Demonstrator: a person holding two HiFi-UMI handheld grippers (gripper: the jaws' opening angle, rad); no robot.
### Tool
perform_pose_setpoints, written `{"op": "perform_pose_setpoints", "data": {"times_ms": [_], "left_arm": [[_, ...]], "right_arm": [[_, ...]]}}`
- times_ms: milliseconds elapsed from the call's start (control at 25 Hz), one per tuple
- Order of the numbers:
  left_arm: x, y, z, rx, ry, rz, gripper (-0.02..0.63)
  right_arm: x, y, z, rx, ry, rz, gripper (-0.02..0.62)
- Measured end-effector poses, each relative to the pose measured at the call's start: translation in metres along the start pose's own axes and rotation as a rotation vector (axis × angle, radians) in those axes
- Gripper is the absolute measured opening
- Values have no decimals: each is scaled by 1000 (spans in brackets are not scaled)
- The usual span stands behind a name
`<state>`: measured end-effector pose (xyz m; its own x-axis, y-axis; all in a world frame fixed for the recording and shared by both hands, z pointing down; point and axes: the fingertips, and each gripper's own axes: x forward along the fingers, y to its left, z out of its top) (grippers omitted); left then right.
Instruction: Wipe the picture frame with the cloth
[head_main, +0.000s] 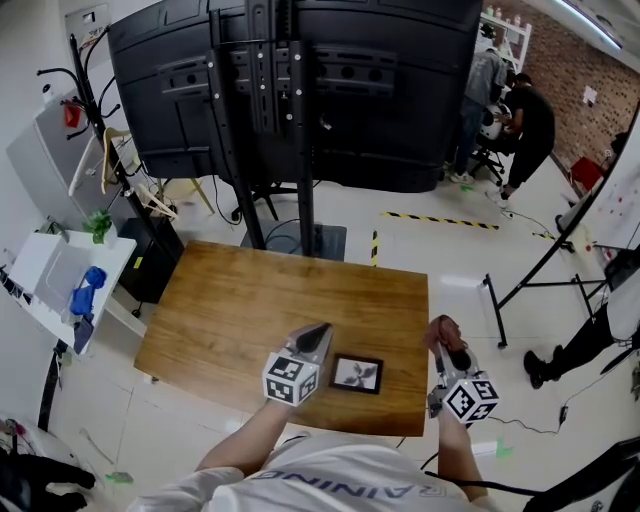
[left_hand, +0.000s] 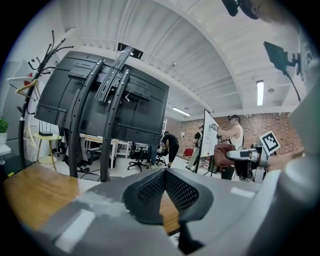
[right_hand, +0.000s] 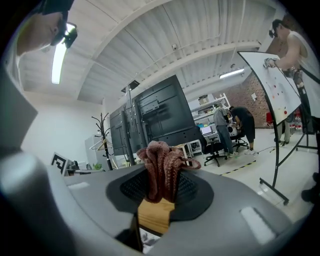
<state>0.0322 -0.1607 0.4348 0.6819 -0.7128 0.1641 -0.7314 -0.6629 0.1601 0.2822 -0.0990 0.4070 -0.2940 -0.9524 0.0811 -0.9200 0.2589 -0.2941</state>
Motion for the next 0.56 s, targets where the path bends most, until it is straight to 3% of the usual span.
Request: {"op": "perform_pose_setpoints", "data": {"times_ms": [560], "left_arm": [[-5, 7, -6, -18, 0, 31, 6]], "right_arm": [[6, 12, -9, 3, 34, 36, 110]]}}
